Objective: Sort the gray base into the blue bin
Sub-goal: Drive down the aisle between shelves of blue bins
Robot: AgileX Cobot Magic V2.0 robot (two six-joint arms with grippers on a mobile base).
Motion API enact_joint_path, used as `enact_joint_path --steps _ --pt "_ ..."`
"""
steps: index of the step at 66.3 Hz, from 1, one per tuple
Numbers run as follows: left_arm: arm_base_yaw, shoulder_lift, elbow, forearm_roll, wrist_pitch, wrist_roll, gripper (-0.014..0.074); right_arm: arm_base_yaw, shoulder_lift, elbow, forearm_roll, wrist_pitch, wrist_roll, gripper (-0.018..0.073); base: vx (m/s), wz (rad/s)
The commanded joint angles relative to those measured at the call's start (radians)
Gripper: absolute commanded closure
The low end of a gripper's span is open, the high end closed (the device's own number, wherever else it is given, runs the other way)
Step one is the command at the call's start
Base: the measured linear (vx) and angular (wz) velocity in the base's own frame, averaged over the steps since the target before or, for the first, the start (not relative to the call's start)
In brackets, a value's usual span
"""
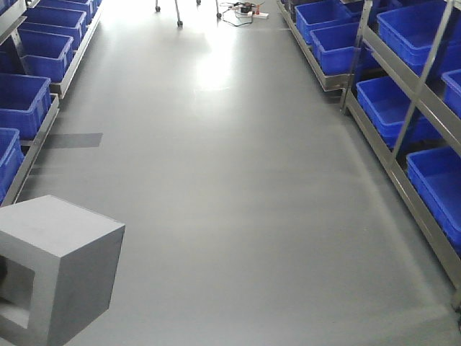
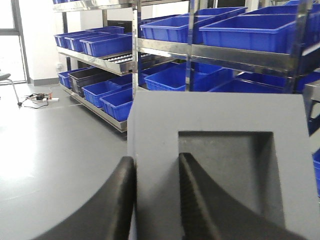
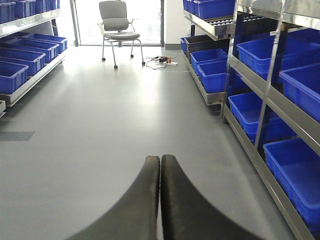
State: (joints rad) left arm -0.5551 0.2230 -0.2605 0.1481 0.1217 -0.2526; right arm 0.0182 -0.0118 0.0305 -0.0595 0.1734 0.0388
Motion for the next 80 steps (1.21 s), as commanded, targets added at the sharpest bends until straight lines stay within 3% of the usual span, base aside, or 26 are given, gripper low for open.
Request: enact_joint_path --steps 1,80 --pt "-0.006 0.006 -0.030 -0.002 -0.113 -0.010 0.0602 -0.005 -0.011 0.014 -0.006 -0.074 -0.005 0.0568 0.45 0.09" --pt "-0.006 0.006 -0.030 -0.002 -0.113 -0.010 0.0602 -0.005 -0.011 0.014 -0.006 -0.074 -0.005 0.0568 0.44 0.01"
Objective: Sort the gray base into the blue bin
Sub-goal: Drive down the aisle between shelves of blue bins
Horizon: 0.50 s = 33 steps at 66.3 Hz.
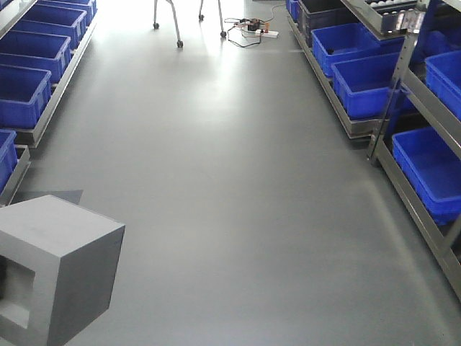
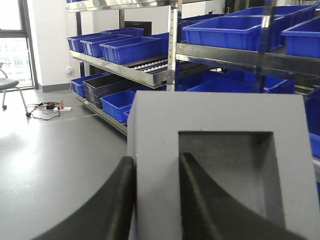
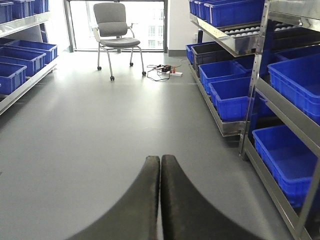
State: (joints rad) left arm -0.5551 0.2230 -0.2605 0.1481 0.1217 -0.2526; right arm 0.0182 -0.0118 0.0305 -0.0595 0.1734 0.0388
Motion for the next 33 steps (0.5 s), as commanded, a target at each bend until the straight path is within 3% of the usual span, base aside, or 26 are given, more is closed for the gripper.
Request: enact_joint_path --steps 1,33 --pt "-0.006 0.006 -0.030 -0.002 -0.113 -0.010 0.0602 -0.005 -0.011 0.014 -0.006 -0.074 -0.005 0.0568 0.46 0.05" --pt "-0.006 0.006 -0.030 -0.002 -0.113 -0.010 0.0602 -0.005 -0.011 0.014 -0.006 -0.074 -0.005 0.0568 0.45 0.07"
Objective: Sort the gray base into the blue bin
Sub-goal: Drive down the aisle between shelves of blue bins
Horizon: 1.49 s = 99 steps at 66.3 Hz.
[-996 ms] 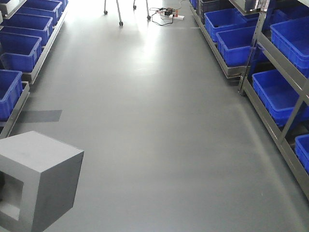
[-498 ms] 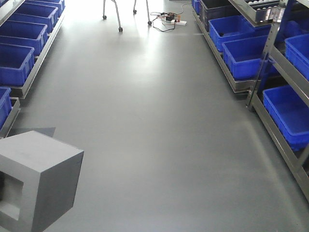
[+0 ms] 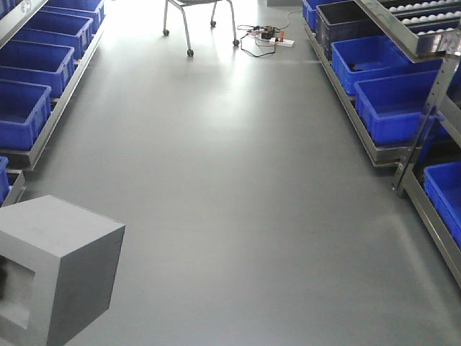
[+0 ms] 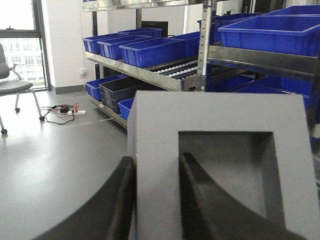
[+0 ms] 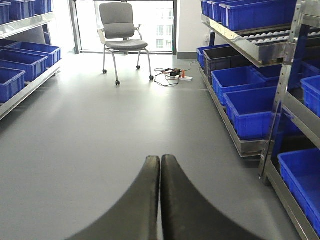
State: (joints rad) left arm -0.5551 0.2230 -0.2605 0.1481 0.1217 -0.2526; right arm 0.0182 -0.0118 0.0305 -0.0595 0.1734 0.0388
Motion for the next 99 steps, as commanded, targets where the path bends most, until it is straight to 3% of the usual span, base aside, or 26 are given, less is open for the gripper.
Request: enact_joint_path --steps 1,99 --pt "-0.006 0.006 -0.030 -0.002 -0.113 -0.010 0.0602 -0.005 -0.011 0.014 -0.006 -0.074 -0.005 0.0568 0.43 0.05" --pt "-0.006 0.006 -0.030 -0.002 -0.113 -0.010 0.0602 -0.005 -0.011 0.014 -0.006 -0.074 -0.005 0.0568 0.39 0.09"
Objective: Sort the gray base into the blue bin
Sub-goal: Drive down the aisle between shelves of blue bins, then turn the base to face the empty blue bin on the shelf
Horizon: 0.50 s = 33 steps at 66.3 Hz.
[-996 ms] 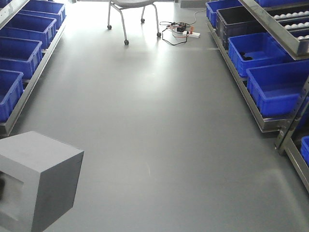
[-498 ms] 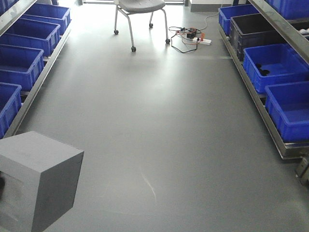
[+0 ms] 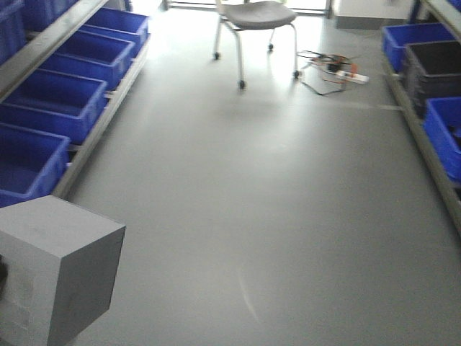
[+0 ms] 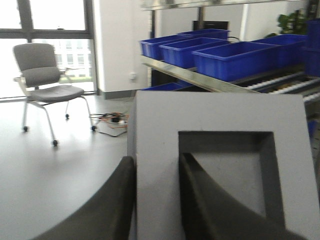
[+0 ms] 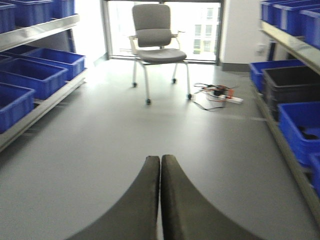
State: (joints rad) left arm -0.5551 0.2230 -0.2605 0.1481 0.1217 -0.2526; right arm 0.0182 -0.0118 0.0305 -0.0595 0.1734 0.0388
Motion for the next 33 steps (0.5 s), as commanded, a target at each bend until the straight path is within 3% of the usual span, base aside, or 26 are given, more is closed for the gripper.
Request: enact_joint_path --steps 1,12,33 --pt "-0.006 0.006 -0.030 -0.002 -0.113 -0.010 0.0602 -0.005 -0.011 0.014 -0.006 -0.074 -0.005 0.0568 0.29 0.56" --pt "-0.006 0.006 -0.030 -0.002 -0.113 -0.010 0.0602 -0.005 -0.011 0.014 -0.006 -0.075 -0.005 0.0568 0.27 0.74" --pt "-0.006 0.006 -0.030 -0.002 -0.113 -0.010 0.0602 -0.005 -0.011 0.014 -0.006 -0.075 -0.005 0.0568 0.23 0.97"
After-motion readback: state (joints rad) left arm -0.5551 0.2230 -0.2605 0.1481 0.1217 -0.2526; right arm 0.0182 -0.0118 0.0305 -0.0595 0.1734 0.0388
